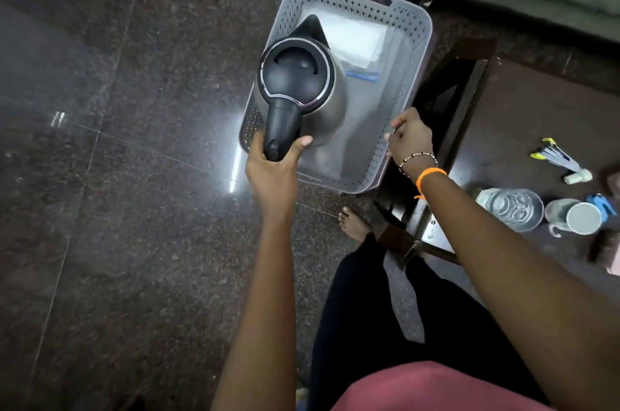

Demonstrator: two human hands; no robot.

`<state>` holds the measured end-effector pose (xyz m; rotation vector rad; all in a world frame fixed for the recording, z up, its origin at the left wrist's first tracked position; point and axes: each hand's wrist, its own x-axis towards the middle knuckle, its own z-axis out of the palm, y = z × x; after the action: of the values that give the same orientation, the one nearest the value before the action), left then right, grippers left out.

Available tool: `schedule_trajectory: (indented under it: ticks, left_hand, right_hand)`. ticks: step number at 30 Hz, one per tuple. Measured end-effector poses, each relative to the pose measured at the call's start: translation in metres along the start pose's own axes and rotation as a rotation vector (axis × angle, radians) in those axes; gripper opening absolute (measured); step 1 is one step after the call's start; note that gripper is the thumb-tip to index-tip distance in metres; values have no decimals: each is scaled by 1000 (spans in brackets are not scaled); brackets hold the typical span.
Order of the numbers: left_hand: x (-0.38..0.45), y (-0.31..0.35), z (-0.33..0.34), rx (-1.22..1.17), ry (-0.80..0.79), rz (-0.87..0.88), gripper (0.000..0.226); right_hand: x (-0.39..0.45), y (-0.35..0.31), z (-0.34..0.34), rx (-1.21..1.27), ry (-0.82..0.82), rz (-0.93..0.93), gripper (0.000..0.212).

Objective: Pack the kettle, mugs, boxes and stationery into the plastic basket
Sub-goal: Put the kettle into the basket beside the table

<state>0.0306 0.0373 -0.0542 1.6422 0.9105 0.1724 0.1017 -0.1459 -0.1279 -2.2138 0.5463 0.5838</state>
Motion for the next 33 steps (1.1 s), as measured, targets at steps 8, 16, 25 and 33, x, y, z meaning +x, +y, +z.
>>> schedule_trajectory:
  ticks: [8, 16, 25, 33]
  left_hand:
    - [-51, 14, 12, 241, 155, 391, 33]
    - [-128, -7, 63, 406, -341, 411, 25]
    - [-189, -44, 133, 376, -640, 301, 30]
    - [-245, -43, 191, 424, -664, 248, 30]
  right_hand:
    - [-7, 21, -13, 214, 7, -88, 7]
    - [-42, 135, -86, -346, 95, -117, 28]
    - [-39, 224, -137, -665, -136, -13, 78]
    - [-35, 246, -175, -519, -129, -93, 78]
